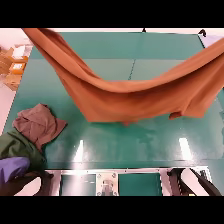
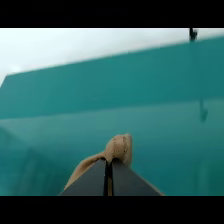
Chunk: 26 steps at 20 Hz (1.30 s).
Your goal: Fold the shirts.
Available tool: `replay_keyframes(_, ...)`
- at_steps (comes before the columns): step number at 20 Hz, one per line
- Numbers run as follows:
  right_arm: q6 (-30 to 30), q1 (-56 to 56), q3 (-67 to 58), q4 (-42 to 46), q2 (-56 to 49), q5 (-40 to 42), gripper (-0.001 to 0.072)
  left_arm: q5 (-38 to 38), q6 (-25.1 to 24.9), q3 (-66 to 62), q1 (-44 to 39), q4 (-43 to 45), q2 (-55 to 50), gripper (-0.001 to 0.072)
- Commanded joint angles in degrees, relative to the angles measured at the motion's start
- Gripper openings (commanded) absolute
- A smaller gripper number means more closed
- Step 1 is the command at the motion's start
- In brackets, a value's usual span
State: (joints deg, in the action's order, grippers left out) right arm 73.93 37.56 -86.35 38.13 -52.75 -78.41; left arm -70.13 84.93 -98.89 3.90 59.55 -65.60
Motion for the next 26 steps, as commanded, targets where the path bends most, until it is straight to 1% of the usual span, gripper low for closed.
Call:
replay_keyframes(1,-4.5,-4.0,23.1,0.1,-0.8,10.4,0.0017,7.6,-6.9,10.4,-1.9,-6.1,-11.8,0.0026)
replay_keyframes(3,-5.6,-5.9,35.5,0.1,-5.2,20.2,0.0016,13.1,-9.9,10.1,-4.7,-8.5,-23.4,0.0026)
replay_keyframes(4,-5.7,-6.0,39.0,0.1,-8.8,23.1,0.0016,16.1,-10.9,9.2,-5.8,-9.9,-29.1,0.0027)
replay_keyframes(6,-7.2,-6.0,40.5,0.0,-17.9,24.7,0.0016,19.0,-11.6,5.2,-6.4,-13.7,-38.5,0.0027)
replay_keyframes(8,-7.2,-6.0,38.3,0.0,-25.6,24.6,0.0017,18.6,-12.1,1.0,-6.2,-17.7,-43.9,0.0028)
replay_keyframes(9,-7.5,-6.0,36.8,0.0,-28.1,24.6,0.0016,18.1,-12.0,0.0,-5.9,-18.0,-44.6,0.0128)
replay_keyframes(10,-8.1,-6.0,35.3,0.0,-29.8,24.4,0.0017,16.4,-11.9,-1.1,-5.4,-18.0,-44.5,0.0544)
replay_keyframes(11,-8.0,-5.9,33.6,0.1,-30.8,24.4,0.0016,12.6,-11.1,-3.1,-4.5,-18.0,-44.5,0.0663)
replay_keyframes(13,-8.0,-5.1,30.0,0.2,-31.1,23.5,0.0017,0.0,-8.4,-8.6,-1.4,-17.9,-44.5,0.0666)
replay_keyframes(14,-8.0,-4.5,27.9,0.5,-31.1,22.1,0.0017,-7.1,-6.1,-11.0,0.5,-17.5,-44.5,0.0666)
replay_keyframes(16,-8.0,-3.3,23.9,0.7,-31.1,18.9,0.0018,-17.8,-2.0,-11.9,3.2,-16.3,-43.6,0.0665)
replay_keyframes(17,-8.0,-2.8,22.7,1.2,-31.1,18.0,0.0026,-22.0,0.0,-11.1,3.3,-13.7,-42.9,0.0665)
replay_keyframes(18,-8.0,-2.5,21.9,1.6,-31.1,17.5,0.0123,-25.1,1.9,-9.0,2.9,-9.9,-41.4,0.0665)
replay_keyframes(19,-8.0,-2.3,21.6,2.0,-31.1,17.2,0.0284,-25.9,2.8,-5.4,2.1,-7.3,-39.2,0.0666)
replay_keyframes(20,-8.1,-2.1,21.6,2.7,-31.1,16.9,0.0366,-25.2,3.1,-0.3,1.0,-5.9,-36.3,0.0665)
replay_keyframes(22,-8.6,-1.8,21.6,8.6,-31.1,14.8,0.0511,-23.0,1.5,11.2,-0.9,-4.2,-30.1,0.0666)
replay_keyframes(24,-8.6,-1.3,21.7,15.8,-31.1,10.9,0.0512,-19.3,0.0,24.4,-1.6,-2.9,-23.2,0.0666)
replay_keyframes(26,-9.0,-0.7,21.8,18.0,-31.1,8.7,0.0511,-11.7,-0.2,38.0,-1.6,-3.0,-16.5,0.0666)
